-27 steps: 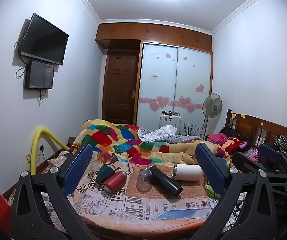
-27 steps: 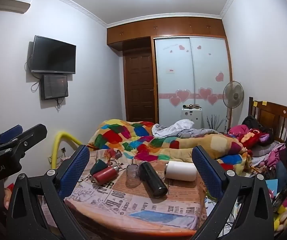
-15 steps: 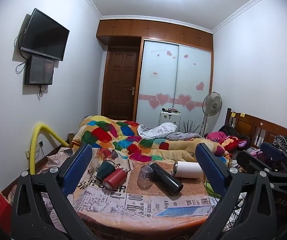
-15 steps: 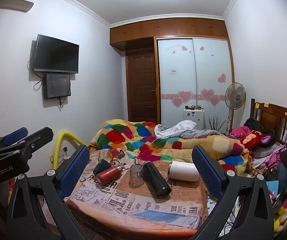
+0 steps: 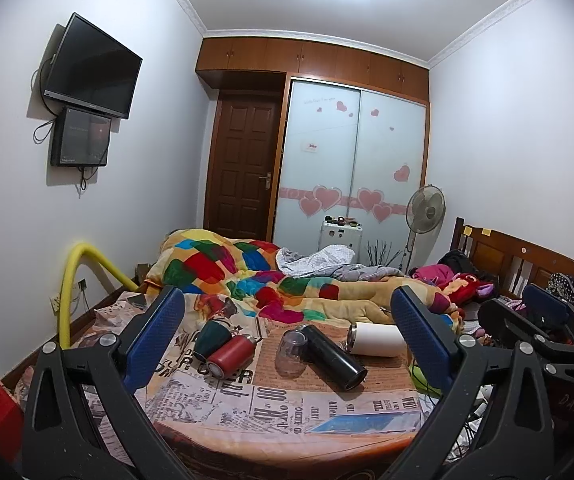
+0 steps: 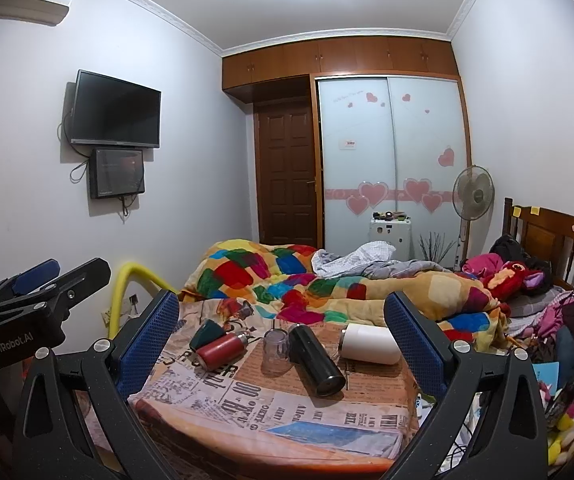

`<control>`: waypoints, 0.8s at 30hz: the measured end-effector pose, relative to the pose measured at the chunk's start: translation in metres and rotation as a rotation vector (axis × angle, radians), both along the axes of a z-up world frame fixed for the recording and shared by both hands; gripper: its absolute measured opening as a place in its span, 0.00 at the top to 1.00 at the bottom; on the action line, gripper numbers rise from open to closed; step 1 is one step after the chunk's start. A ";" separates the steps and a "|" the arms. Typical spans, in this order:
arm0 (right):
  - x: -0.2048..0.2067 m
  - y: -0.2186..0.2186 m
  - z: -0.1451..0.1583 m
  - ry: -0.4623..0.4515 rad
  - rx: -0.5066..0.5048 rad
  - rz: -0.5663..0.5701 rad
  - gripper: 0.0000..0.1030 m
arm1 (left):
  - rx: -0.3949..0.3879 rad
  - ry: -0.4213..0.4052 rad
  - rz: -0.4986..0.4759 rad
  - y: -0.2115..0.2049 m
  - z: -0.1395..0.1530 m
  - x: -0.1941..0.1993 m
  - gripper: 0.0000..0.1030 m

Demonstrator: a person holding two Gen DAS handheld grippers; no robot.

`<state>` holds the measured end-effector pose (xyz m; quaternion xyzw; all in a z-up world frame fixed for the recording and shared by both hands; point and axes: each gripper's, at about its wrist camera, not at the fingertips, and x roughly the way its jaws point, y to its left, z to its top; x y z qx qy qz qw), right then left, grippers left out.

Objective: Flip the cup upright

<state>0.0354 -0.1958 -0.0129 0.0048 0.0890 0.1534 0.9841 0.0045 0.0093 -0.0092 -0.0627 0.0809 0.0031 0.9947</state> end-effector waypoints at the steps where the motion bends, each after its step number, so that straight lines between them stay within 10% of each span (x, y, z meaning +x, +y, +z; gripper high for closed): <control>1: 0.001 0.000 0.000 0.001 0.000 0.000 0.01 | 0.002 0.000 -0.001 0.000 0.000 0.000 0.00; 24: 0.008 -0.007 -0.006 0.007 0.013 -0.012 0.01 | 0.013 -0.007 -0.020 -0.004 0.007 0.006 0.00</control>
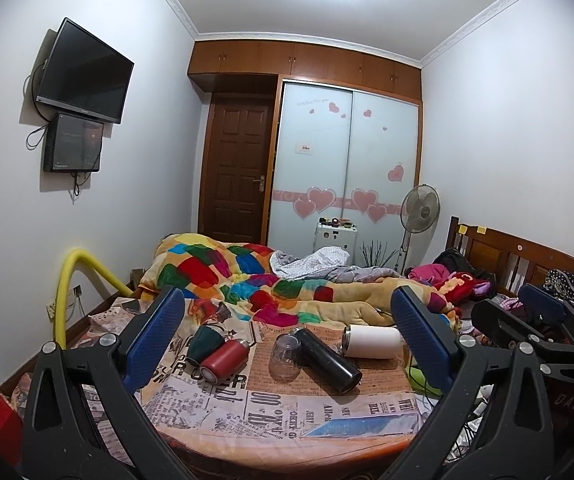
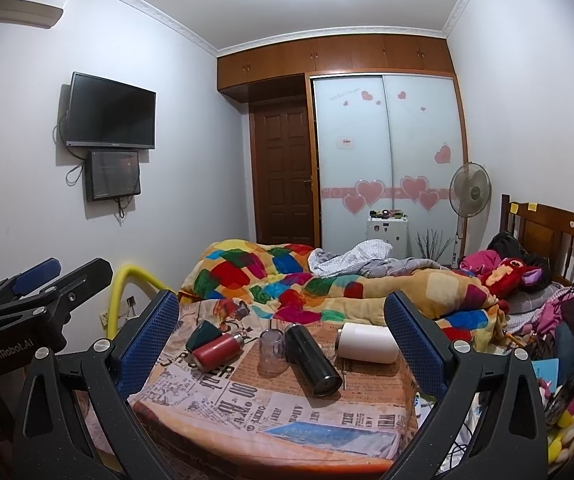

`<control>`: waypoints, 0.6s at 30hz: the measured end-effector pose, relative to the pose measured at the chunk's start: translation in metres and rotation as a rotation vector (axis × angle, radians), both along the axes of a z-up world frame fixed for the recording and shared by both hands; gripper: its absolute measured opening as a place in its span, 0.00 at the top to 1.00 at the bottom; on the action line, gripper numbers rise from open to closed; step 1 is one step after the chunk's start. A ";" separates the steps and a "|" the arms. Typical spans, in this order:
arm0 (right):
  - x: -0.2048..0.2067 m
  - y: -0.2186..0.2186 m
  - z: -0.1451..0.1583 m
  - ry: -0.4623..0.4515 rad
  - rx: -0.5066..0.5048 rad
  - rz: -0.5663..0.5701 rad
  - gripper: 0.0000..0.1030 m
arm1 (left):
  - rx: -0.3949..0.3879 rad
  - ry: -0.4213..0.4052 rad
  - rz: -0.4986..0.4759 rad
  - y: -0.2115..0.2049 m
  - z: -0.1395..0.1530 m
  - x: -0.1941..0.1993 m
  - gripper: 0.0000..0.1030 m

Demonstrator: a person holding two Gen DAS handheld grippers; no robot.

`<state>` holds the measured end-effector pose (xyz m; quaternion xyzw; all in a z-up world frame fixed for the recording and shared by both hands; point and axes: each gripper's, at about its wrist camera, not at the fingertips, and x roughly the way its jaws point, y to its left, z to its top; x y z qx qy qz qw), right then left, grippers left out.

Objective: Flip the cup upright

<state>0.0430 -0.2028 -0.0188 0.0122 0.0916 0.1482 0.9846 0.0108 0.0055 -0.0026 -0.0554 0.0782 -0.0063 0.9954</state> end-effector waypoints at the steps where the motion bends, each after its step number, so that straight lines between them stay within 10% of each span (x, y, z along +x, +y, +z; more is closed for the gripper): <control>1: 0.000 0.000 -0.001 0.000 0.000 0.000 0.01 | 0.001 0.001 0.000 0.000 0.000 -0.001 0.00; 18: -0.001 -0.006 -0.002 -0.010 0.000 -0.006 0.01 | 0.007 -0.007 -0.014 -0.007 0.001 0.004 0.00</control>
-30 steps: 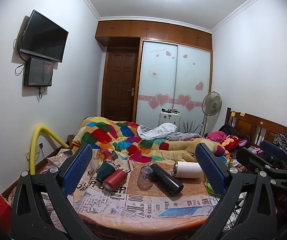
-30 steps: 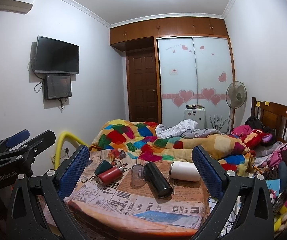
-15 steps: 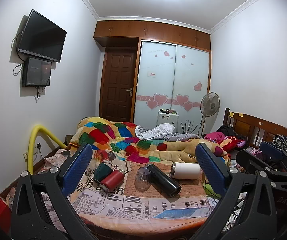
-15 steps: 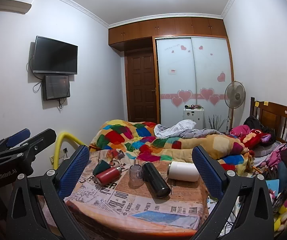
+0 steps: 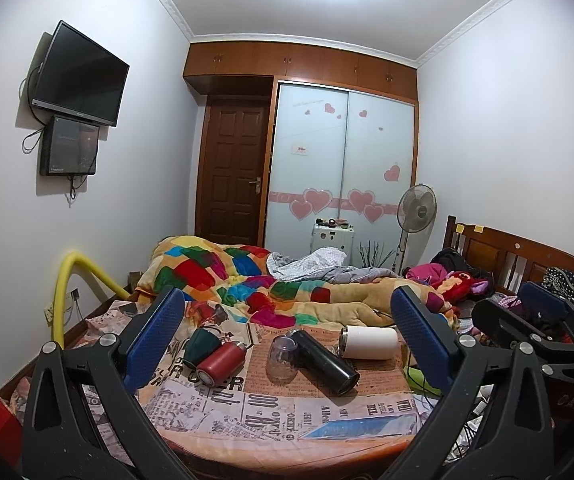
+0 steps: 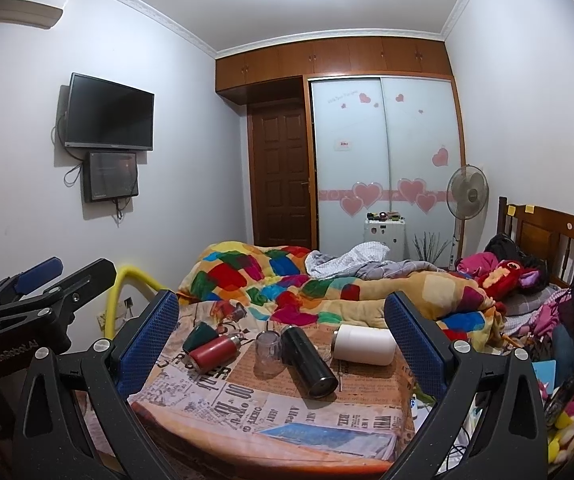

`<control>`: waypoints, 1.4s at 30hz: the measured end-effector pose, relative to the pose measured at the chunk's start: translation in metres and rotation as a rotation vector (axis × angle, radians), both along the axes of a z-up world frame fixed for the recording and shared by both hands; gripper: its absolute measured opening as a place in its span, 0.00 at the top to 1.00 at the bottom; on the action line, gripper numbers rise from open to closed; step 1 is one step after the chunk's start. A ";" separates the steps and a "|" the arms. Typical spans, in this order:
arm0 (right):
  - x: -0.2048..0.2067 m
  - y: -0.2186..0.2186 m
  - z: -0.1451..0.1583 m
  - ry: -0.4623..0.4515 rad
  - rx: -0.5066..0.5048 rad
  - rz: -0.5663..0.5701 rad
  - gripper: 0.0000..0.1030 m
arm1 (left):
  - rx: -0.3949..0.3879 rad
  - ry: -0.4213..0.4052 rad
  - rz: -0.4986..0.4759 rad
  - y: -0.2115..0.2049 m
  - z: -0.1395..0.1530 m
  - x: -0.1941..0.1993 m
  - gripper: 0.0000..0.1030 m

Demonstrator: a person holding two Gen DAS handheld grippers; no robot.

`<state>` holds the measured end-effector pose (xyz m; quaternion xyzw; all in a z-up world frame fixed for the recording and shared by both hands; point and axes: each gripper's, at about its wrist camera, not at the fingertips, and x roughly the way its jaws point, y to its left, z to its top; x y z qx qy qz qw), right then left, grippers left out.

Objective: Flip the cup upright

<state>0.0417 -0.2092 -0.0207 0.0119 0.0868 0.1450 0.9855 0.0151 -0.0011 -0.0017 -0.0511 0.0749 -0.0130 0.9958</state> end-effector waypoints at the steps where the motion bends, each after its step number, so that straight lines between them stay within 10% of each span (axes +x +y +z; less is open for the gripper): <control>1: 0.001 0.000 0.000 0.001 0.000 -0.001 0.01 | 0.000 0.001 -0.001 0.000 0.000 0.000 0.00; 21: 0.062 -0.005 -0.032 0.135 -0.001 -0.037 0.00 | 0.012 0.143 0.025 0.021 -0.043 0.075 0.00; 42: 0.169 -0.001 -0.103 0.385 -0.089 -0.112 0.00 | 0.169 0.609 -0.066 0.061 -0.188 0.292 0.10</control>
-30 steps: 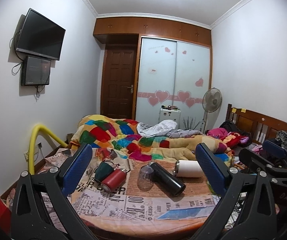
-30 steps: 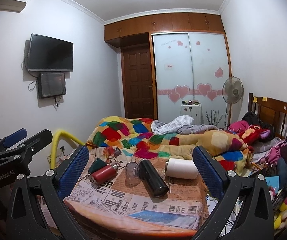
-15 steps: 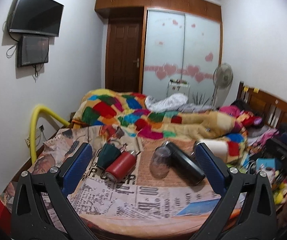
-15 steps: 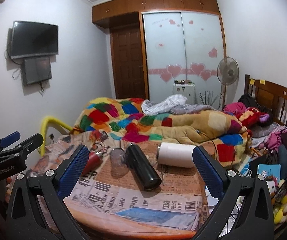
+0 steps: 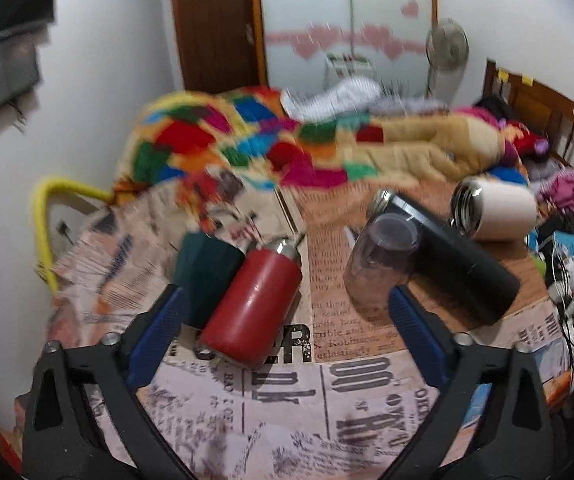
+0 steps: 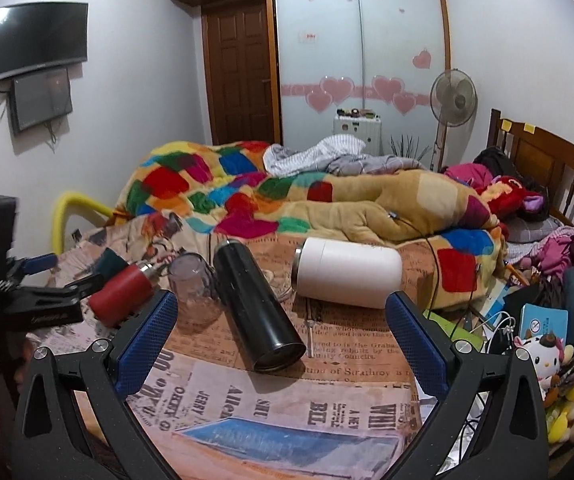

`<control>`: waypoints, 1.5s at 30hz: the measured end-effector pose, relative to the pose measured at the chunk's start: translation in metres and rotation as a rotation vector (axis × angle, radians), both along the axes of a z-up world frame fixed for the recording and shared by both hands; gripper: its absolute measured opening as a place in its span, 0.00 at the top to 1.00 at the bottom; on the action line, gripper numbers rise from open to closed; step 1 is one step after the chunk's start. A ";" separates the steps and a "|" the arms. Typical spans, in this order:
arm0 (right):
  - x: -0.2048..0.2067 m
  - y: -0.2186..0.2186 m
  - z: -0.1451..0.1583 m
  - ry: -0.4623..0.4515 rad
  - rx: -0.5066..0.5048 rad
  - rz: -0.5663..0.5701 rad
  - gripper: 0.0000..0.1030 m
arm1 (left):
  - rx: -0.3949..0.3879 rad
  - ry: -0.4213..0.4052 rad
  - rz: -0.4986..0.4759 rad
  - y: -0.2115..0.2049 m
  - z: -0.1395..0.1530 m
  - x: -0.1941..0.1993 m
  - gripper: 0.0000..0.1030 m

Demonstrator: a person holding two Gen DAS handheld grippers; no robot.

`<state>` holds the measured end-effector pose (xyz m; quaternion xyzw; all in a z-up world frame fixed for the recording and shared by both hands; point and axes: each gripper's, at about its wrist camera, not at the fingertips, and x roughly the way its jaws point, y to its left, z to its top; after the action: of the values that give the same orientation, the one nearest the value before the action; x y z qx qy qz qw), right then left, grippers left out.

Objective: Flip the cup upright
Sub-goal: 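Move the left gripper down to the lying red thermos cup and close on it, then lift the red thermos cup with the left gripper and rotate it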

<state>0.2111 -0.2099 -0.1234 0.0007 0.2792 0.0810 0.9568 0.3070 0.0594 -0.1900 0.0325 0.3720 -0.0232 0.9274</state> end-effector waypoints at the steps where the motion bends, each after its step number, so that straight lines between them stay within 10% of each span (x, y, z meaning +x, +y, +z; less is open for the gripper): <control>1: 0.004 0.002 -0.002 0.005 -0.004 0.000 0.00 | 0.004 0.040 -0.005 0.004 -0.009 0.013 0.13; 12: 0.026 0.022 -0.021 0.053 -0.032 0.035 0.00 | 0.001 0.234 -0.046 0.019 -0.055 0.068 0.40; 30: 0.032 0.041 -0.030 0.069 -0.055 0.093 0.00 | -0.051 0.463 -0.138 0.013 -0.084 0.090 0.37; 45: 0.026 0.043 -0.033 0.074 -0.091 0.098 0.00 | 0.027 0.337 -0.087 -0.006 -0.086 0.075 0.40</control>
<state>0.2367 -0.1670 -0.1562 -0.0536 0.3173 0.1147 0.9399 0.3823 0.0531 -0.2760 0.0568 0.5205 -0.0636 0.8496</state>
